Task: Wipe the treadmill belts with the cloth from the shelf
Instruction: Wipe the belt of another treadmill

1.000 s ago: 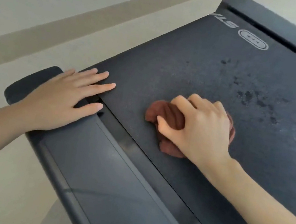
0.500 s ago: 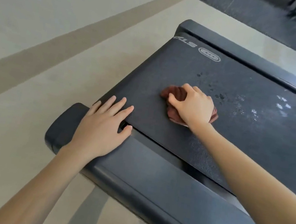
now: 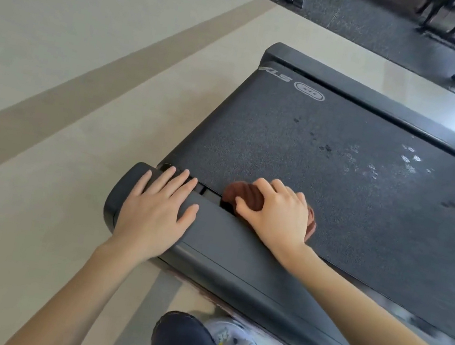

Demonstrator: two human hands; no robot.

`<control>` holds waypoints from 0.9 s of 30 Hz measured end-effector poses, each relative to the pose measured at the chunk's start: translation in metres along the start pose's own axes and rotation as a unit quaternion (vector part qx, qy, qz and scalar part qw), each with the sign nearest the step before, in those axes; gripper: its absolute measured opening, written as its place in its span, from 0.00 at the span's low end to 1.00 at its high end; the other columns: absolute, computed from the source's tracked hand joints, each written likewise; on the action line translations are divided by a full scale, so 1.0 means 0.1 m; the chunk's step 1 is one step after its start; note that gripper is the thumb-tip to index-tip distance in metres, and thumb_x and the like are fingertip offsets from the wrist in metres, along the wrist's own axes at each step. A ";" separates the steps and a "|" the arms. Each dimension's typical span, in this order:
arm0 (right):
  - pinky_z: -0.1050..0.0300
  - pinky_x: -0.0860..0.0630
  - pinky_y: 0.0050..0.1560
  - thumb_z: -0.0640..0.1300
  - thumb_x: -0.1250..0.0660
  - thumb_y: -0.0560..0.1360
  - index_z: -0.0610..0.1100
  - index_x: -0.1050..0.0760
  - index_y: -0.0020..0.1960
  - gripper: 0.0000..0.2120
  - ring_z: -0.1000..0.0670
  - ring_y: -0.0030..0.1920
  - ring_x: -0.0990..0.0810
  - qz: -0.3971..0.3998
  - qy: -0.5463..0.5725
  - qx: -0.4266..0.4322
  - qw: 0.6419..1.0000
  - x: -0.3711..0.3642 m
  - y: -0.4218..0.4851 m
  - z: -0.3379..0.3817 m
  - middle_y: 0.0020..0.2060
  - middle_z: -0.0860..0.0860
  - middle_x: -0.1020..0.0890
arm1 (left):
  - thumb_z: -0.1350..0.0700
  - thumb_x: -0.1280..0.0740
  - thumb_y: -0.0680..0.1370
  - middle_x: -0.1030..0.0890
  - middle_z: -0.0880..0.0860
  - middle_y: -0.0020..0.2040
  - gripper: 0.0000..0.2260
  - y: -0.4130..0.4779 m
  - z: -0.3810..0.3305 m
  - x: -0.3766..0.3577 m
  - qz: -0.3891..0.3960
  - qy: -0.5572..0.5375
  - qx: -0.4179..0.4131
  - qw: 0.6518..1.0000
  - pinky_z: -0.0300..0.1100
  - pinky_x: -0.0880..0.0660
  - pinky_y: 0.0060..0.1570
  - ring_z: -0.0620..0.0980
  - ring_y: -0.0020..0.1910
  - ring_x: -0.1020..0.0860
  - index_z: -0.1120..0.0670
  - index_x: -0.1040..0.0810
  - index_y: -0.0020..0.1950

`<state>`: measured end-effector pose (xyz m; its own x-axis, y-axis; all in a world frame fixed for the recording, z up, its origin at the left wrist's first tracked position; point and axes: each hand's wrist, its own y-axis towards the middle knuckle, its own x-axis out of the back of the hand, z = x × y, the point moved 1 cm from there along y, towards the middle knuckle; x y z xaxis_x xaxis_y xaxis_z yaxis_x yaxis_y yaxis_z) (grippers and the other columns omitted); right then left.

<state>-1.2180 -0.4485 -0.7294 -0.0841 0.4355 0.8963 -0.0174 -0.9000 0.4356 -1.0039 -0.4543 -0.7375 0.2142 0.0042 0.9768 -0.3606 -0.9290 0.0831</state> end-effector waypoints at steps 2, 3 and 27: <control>0.54 0.33 0.38 0.64 0.42 0.67 0.48 0.25 0.38 0.19 0.44 0.33 0.22 0.009 0.009 0.004 1.000 -0.04 0.08 -0.04 0.30 0.51 0.26 | 0.43 0.52 0.77 0.29 0.49 0.70 0.27 -0.05 0.02 0.00 -0.007 -0.002 -0.010 1.000 0.54 0.38 0.69 0.50 0.71 0.33 0.52 0.28 0.70; 0.55 0.33 0.38 0.64 0.42 0.67 0.49 0.24 0.38 0.19 0.45 0.33 0.22 0.009 0.015 0.014 1.000 -0.07 0.14 -0.05 0.30 0.52 0.26 | 0.43 0.51 0.78 0.28 0.50 0.69 0.26 -0.07 0.02 0.00 -0.010 0.003 -0.014 1.000 0.54 0.38 0.68 0.50 0.70 0.32 0.52 0.27 0.69; 0.51 0.36 0.41 0.60 0.39 0.73 0.43 0.22 0.49 0.20 0.40 0.36 0.23 -0.039 0.058 0.060 0.996 -1.06 2.20 -0.16 0.37 0.43 0.20 | 0.44 0.49 0.80 0.41 0.47 0.76 0.26 0.52 0.35 0.05 0.072 -0.014 -0.019 0.997 0.40 0.46 0.69 0.45 0.74 0.40 0.51 0.39 0.76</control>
<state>-1.2286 -0.6928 -0.7295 -0.2011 0.4931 0.8464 0.0909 -0.8509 0.5174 -0.9893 -0.5153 -0.7350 0.1833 -0.1382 0.9733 -0.4230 -0.9048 -0.0488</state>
